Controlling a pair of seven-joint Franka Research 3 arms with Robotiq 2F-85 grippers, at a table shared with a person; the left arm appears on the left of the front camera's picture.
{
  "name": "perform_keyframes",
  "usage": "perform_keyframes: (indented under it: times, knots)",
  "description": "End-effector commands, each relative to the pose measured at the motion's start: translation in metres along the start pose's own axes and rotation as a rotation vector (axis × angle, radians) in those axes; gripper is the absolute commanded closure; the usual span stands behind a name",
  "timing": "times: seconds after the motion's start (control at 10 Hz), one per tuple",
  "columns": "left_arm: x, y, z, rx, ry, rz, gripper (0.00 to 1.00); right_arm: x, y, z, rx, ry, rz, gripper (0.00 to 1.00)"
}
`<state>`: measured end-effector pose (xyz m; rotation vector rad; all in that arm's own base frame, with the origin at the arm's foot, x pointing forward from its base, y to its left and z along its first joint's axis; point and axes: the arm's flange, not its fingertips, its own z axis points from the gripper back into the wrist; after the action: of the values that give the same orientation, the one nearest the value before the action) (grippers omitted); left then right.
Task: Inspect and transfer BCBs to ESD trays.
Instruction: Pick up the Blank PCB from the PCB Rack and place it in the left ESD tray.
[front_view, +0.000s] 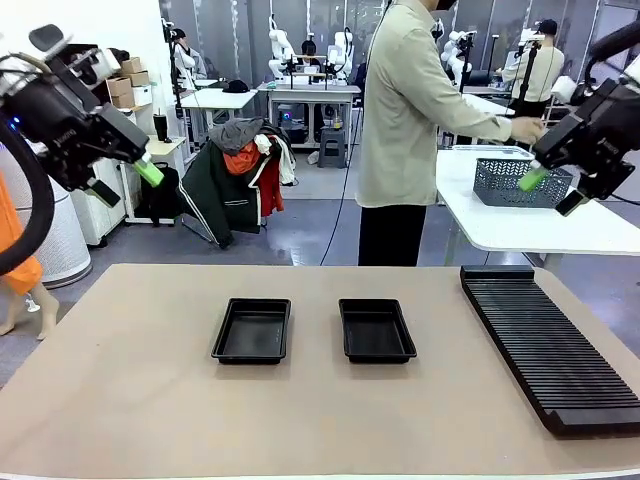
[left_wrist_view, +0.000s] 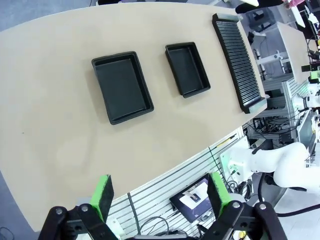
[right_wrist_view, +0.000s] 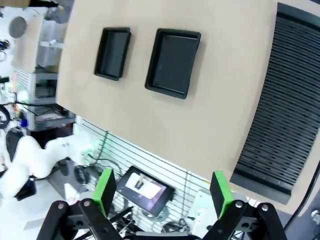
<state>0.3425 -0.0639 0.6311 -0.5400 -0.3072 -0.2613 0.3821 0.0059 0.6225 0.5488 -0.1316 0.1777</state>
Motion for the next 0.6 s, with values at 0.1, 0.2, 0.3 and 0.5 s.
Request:
perform_keyframes:
  times: [0.1, 0.2, 0.3, 0.5]
  knots:
    - [0.016, 0.002, 0.027, -0.032, 0.010, 0.084, 0.00, 0.009, -0.011, 0.025, 0.110, 0.003, -0.078, 0.00]
    - [0.028, 0.007, 0.035, -0.033, 0.010, 0.139, 0.00, 0.008, -0.012, 0.031, 0.117, -0.008, -0.100, 0.00]
    - [0.036, 0.008, 0.040, -0.042, 0.006, 0.168, 0.00, 0.008, -0.013, 0.037, 0.103, -0.029, -0.119, 0.00]
    - [0.046, 0.003, 0.051, -0.033, 0.024, 0.208, 0.00, 0.009, -0.015, 0.049, 0.102, -0.049, -0.145, 0.00]
